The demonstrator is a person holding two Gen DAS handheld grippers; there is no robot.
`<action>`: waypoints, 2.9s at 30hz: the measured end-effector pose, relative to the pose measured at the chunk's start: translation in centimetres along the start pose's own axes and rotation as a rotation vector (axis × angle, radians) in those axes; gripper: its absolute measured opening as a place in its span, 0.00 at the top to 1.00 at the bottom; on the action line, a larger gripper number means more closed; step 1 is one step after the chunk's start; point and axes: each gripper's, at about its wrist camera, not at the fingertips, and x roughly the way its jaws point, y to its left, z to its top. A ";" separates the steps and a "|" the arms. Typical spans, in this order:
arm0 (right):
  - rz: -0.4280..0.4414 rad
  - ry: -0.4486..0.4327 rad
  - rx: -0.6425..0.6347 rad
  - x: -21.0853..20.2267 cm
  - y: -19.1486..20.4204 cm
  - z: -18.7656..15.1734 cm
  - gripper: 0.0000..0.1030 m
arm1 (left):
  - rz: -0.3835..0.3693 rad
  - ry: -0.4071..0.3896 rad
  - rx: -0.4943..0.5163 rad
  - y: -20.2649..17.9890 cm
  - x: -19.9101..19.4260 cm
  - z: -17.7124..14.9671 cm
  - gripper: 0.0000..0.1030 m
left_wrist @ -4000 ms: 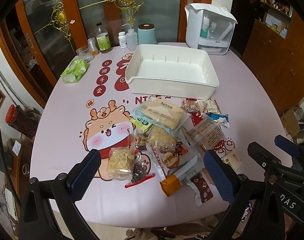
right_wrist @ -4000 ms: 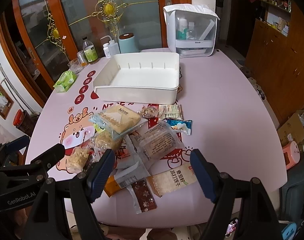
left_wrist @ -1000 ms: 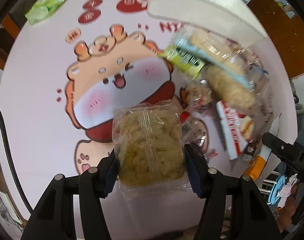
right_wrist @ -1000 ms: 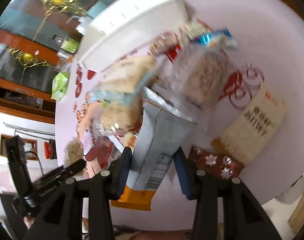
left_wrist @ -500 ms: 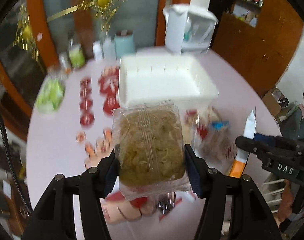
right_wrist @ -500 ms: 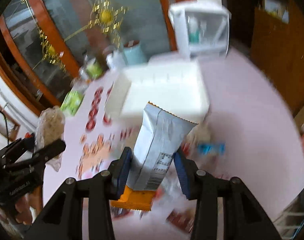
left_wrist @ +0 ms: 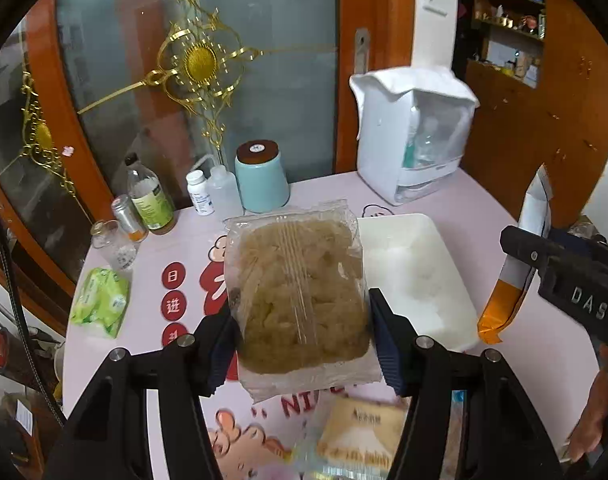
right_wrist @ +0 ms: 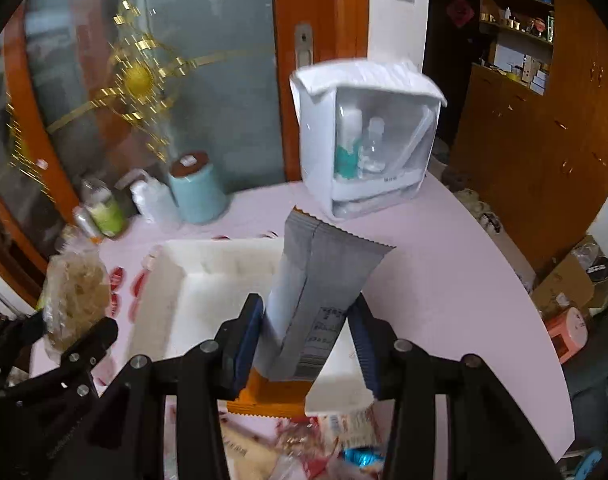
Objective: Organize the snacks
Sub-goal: 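Drop the cracker bag and orange-capped sachet into the white tray with both tools, then grasp the red-labelled dark snack bag with the left tool while the right grasps a brown candy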
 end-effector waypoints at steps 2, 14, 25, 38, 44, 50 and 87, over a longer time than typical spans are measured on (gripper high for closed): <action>-0.015 0.042 0.003 2.3 0.1 -0.5 0.57 | 0.010 0.038 -0.001 -0.3 3.0 0.3 0.43; 0.035 0.151 0.072 6.8 0.4 -1.9 0.24 | 0.060 0.211 0.020 -1.3 12.9 -1.6 0.22; 0.079 0.061 0.140 2.2 -2.2 -2.4 0.22 | -0.007 0.140 0.047 -1.5 8.7 -1.0 0.02; 0.088 -0.156 0.057 -10.0 -5.6 -7.2 0.23 | -0.112 0.018 0.008 -1.1 -2.3 -1.8 0.02; 0.101 -0.160 -0.031 -13.9 -7.0 -10.5 0.23 | -0.105 0.012 0.102 -1.9 -7.5 -4.6 0.02; 0.124 -0.166 -0.149 -16.4 -8.1 -15.0 0.22 | -0.137 0.024 0.098 -2.1 -11.7 -8.5 0.02; 0.367 0.227 -0.901 -5.2 -1.5 -37.3 0.43 | 0.098 0.481 -0.560 -0.1 -0.1 -35.9 0.12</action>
